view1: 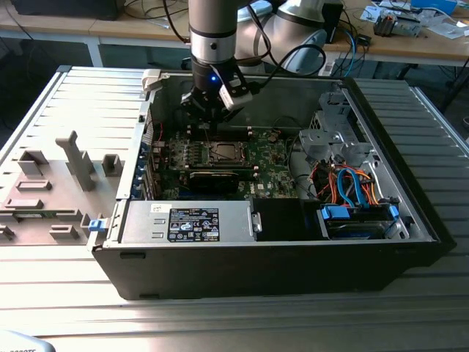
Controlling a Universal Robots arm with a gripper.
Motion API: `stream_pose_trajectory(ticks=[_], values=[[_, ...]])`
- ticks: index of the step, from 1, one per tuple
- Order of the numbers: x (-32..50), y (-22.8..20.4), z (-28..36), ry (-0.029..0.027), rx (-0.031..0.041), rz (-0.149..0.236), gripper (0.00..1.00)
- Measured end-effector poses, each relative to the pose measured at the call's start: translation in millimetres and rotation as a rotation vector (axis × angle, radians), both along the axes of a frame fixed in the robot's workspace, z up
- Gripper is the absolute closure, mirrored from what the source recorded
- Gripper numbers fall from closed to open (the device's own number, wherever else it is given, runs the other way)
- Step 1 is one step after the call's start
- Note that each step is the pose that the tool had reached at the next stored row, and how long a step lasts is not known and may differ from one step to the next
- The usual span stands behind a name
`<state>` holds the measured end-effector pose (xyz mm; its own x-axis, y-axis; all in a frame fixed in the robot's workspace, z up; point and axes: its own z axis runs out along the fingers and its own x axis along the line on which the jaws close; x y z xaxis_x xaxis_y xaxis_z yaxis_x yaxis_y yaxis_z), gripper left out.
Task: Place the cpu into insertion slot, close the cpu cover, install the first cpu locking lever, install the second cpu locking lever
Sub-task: 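Install the first cpu locking lever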
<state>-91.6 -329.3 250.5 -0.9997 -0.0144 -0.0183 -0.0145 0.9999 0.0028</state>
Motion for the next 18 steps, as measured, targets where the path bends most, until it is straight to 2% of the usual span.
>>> stream_pose_trajectory(ticks=[9,18], values=[[-4.6,0.4,0.0,0.0001,0.0000,0.000,0.89],[-19.1,6.6,0.0,0.0000,0.0000,0.004,0.89]])
